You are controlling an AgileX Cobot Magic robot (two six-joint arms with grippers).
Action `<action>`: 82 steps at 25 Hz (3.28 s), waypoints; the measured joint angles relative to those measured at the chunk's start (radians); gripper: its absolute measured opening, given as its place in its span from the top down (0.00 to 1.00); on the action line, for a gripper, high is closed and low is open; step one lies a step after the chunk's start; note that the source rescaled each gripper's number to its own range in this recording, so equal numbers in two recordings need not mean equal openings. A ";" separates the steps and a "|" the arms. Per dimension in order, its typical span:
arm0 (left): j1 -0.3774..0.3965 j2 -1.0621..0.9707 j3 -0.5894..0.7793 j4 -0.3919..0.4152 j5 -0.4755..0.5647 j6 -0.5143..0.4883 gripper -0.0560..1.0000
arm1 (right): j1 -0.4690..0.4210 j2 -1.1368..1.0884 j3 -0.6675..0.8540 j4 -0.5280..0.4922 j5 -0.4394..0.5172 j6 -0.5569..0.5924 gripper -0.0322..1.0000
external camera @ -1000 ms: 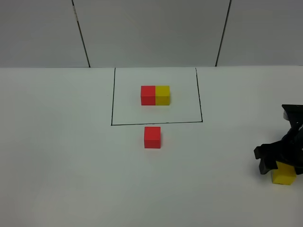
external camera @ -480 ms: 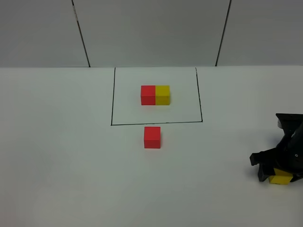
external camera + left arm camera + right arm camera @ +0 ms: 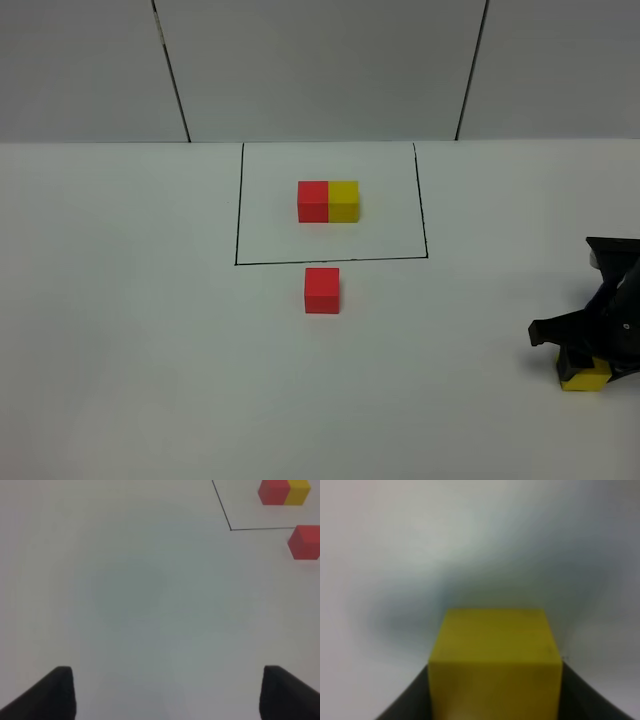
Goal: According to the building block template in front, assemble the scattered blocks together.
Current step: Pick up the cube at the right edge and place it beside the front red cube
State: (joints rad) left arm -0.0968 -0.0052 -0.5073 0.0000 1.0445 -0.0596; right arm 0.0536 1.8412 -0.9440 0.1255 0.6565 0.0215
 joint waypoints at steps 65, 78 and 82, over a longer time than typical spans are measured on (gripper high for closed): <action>0.000 0.000 0.000 0.000 0.000 0.000 0.24 | 0.517 0.598 -1.102 -0.160 0.507 -0.890 0.97; 0.000 0.000 0.000 0.000 0.000 0.000 0.24 | 0.517 0.598 -1.103 -0.133 0.503 -0.895 0.97; 0.000 0.000 0.000 0.000 0.000 0.000 0.24 | 0.517 0.598 -1.103 -0.126 0.501 -0.898 0.97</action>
State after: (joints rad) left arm -0.0968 -0.0052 -0.5073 0.0000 1.0445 -0.0596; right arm 0.5704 2.4397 -2.0466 0.0000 1.1572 -0.8761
